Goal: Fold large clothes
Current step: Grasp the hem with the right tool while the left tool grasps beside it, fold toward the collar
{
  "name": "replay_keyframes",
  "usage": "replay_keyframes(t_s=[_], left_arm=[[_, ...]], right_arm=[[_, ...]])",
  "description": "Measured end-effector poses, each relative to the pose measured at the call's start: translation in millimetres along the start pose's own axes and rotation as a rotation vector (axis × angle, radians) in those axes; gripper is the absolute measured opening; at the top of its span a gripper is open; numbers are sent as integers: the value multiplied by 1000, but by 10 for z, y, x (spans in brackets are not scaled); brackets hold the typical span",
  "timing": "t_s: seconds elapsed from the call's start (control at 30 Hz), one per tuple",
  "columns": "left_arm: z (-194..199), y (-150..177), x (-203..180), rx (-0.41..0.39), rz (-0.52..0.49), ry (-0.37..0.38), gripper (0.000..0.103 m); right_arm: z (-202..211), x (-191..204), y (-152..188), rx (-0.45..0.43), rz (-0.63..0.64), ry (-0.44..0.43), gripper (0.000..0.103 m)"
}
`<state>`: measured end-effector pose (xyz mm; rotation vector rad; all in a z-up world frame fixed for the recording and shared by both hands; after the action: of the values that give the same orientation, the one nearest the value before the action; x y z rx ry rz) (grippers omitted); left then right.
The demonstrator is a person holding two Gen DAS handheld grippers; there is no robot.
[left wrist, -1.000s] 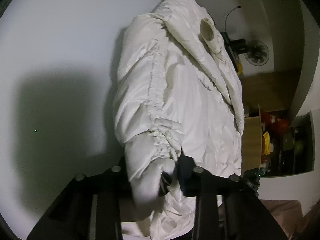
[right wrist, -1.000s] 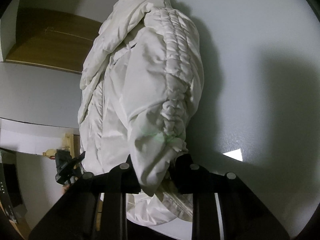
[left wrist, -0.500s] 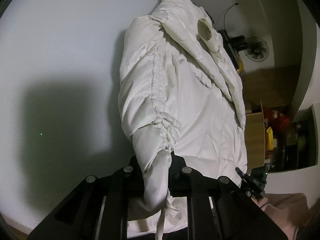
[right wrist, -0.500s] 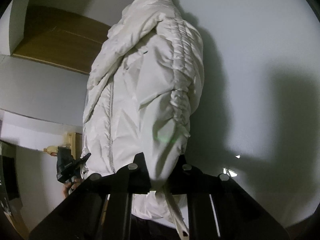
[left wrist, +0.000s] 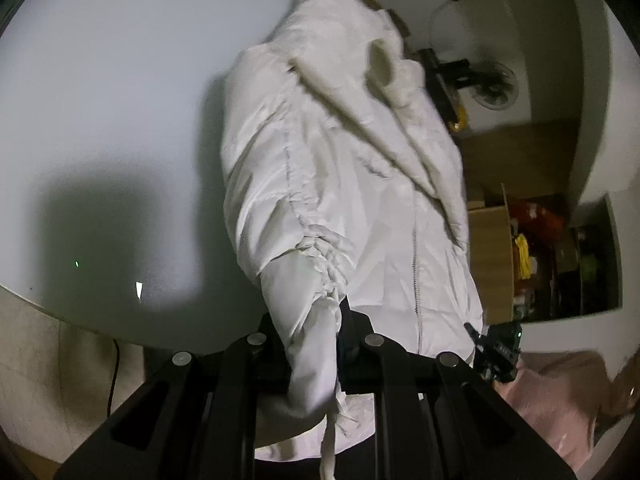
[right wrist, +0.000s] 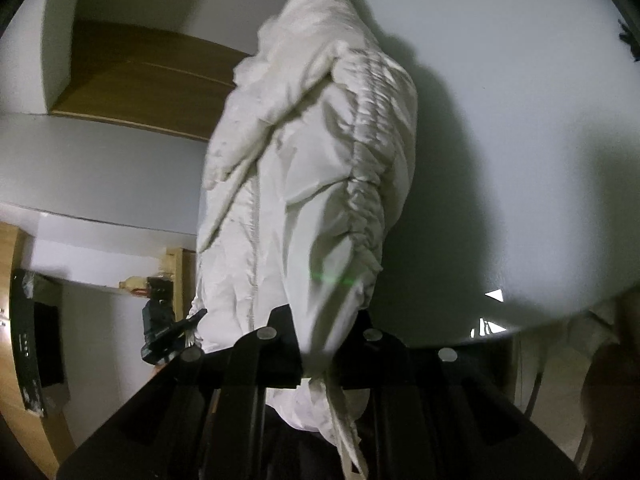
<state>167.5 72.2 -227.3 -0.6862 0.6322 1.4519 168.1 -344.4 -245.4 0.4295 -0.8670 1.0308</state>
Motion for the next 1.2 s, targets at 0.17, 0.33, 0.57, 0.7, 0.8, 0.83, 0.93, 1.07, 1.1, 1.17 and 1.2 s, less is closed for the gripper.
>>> replay_keyframes(t_s=[0.17,0.33,0.57,0.7,0.8,0.83,0.93,1.07,1.1,1.17,1.2], left_arm=[[205,-87,-221,-48,-89,22,14],[353,-202,-358,-63,-121,71,14],[392,-417,-484,-79,-128,94,11],[535,-582,-694,-115,-158,113,11],[666,-725,-844,-133,-176,138,11],[691,-785,-887,-138,-182,140,11],[730,-1048,-1044,-147,-195,126,11],[733,-1553,-1271,-143,-191,125,12],[725,-1705,-1321,-140,-185,124,12],[674,-2054,-1393,-131,-163,118,12],[646,-2196,-1413,-129,-153,119,12]], right_arm=[[150,164,-152,-18,38,-103,11],[227,236,-285,-19,31,-153,10],[245,375,-445,-20,42,-172,10],[379,555,-594,-43,74,-172,10],[459,719,-749,-59,103,-185,10],[481,754,-809,-63,110,-187,10],[478,919,-1093,-69,130,-185,10],[409,1071,-1550,-52,122,-180,9],[391,1097,-1662,-48,118,-179,9],[334,1135,-1967,-31,96,-184,9],[307,1140,-2084,-24,88,-182,9]])
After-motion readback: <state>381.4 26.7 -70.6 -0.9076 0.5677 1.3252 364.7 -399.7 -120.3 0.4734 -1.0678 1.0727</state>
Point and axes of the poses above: each gripper's, at about its wrist camera, not at the fingertips, and z roughly against the way its jaws point, x to its left, y to its underside, the point moved 9 cm from there along -z, roughly the way its jaws point, and after that the axes turned 9 degrees about x, right-handed, at the moved point
